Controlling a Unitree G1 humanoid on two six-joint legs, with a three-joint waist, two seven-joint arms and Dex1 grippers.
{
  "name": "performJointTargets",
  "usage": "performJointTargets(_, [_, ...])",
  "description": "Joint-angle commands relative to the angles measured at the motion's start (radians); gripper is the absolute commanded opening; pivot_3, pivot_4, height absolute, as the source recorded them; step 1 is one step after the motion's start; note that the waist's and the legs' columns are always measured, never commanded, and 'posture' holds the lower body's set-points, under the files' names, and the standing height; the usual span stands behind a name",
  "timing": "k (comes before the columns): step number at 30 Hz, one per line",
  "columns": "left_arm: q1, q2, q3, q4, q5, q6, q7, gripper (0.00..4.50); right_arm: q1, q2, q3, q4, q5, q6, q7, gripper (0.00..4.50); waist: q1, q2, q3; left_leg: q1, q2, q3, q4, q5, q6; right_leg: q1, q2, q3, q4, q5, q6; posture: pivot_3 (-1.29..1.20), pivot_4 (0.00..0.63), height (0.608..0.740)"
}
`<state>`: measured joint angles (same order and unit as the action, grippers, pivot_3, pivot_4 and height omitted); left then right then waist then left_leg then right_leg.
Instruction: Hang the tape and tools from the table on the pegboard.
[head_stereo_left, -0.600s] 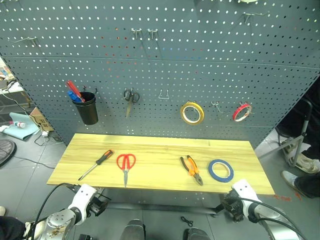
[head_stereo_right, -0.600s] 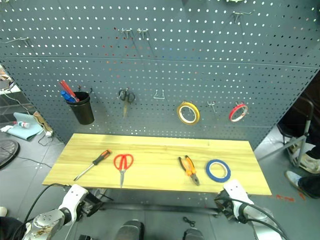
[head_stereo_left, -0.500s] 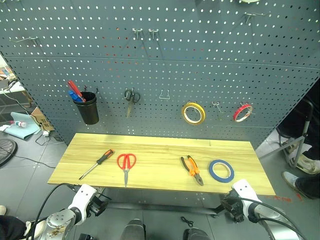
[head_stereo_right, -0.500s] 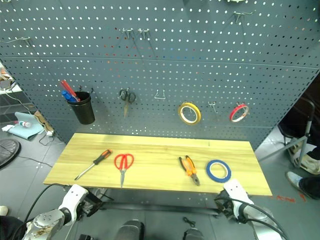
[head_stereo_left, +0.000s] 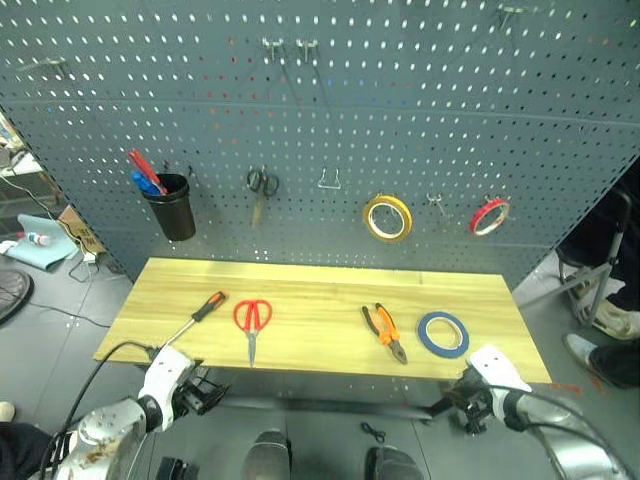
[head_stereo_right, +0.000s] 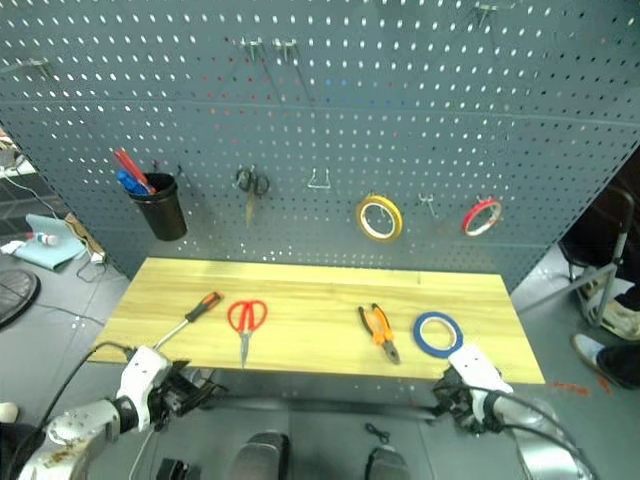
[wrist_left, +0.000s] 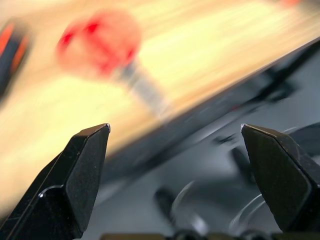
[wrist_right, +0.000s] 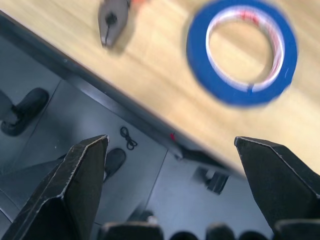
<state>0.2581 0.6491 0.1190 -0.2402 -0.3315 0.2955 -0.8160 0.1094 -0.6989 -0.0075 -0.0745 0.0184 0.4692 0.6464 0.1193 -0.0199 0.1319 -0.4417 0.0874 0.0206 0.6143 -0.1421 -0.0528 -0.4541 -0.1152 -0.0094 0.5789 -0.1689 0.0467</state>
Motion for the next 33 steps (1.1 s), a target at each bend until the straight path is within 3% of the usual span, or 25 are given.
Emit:
performJointTargets(1, [-0.086,0.04,-0.045,-0.194,-0.106,0.114,-0.059,4.46,-0.097,-0.051,0.026,-0.015,0.003,0.02,0.075,4.5,-0.001,0.001,0.021,0.0,0.0,0.0,0.001,0.0,0.0,0.0,0.0,0.001,0.0,0.0,0.0,0.17,0.252,0.74])
performJointTargets(4, [-0.231,0.037,-0.112,-0.281,-0.186,0.209,-0.086,4.46,-0.219,-0.092,0.063,0.043,-0.003,0.039,0.141,4.5,-0.005,-0.001,0.077,0.002,-0.001,0.0,0.003,0.0,0.0,0.002,0.001,0.004,0.001,0.0,0.0,0.15,0.313,0.74])
performJointTargets(6, [-0.327,0.015,-0.169,-0.288,-0.214,0.242,-0.108,4.46,-0.301,-0.099,0.09,0.109,-0.002,0.054,0.179,4.5,-0.01,-0.003,0.109,-0.005,-0.002,0.0,0.003,0.003,0.004,-0.001,0.004,0.01,0.001,0.0,0.0,0.14,0.354,0.74])
performJointTargets(11, [-0.494,-0.047,-0.31,-0.187,-0.201,0.221,-0.205,4.46,-0.49,-0.066,0.166,0.329,-0.032,0.06,0.223,4.5,-0.031,-0.011,0.172,-0.007,-0.011,0.0,0.012,0.005,0.012,-0.003,0.007,0.03,0.017,0.0,0.0,0.11,0.419,0.74])
performJointTargets(14, [-0.555,-0.081,-0.34,-0.127,-0.193,0.197,-0.235,4.46,-0.573,-0.046,0.202,0.459,-0.064,0.025,0.218,4.5,-0.053,-0.012,0.203,-0.014,-0.013,-0.005,0.012,0.008,0.02,-0.006,0.011,0.034,0.019,0.001,0.002,0.09,0.442,0.74])
performJointTargets(17, [-0.591,-0.099,-0.348,-0.1,-0.193,0.195,-0.251,4.46,-0.637,-0.012,0.216,0.573,-0.086,-0.003,0.197,4.5,-0.066,-0.013,0.228,-0.019,-0.017,-0.013,0.012,0.005,0.025,-0.007,0.023,0.051,0.022,-0.001,0.007,0.09,0.454,0.74])
performJointTargets(23, [-0.595,-0.11,-0.337,-0.121,-0.205,0.207,-0.246,4.46,-0.706,0.035,0.243,0.736,-0.127,-0.095,0.189,4.5,-0.085,-0.02,0.251,-0.019,-0.021,-0.018,0.012,0.001,0.028,-0.008,0.024,0.053,0.033,-0.007,0.013,0.11,0.475,0.74])
performJointTargets(26, [-0.586,-0.108,-0.329,-0.139,-0.218,0.218,-0.245,4.5,-0.728,0.05,0.249,0.777,-0.138,-0.135,0.199,3.7,-0.089,-0.022,0.252,-0.018,-0.021,-0.019,0.012,0.001,0.028,-0.006,0.024,0.053,0.033,-0.01,0.017,0.12,0.474,0.74])
performJointTargets(33, [-0.572,-0.105,-0.321,-0.145,-0.216,0.209,-0.238,4.5,-0.73,0.07,0.257,0.784,-0.156,-0.182,0.225,1.26,-0.095,-0.022,0.252,-0.018,-0.021,-0.02,0.014,0.003,0.025,-0.004,0.025,0.054,0.033,-0.014,0.01,0.13,0.457,0.74])
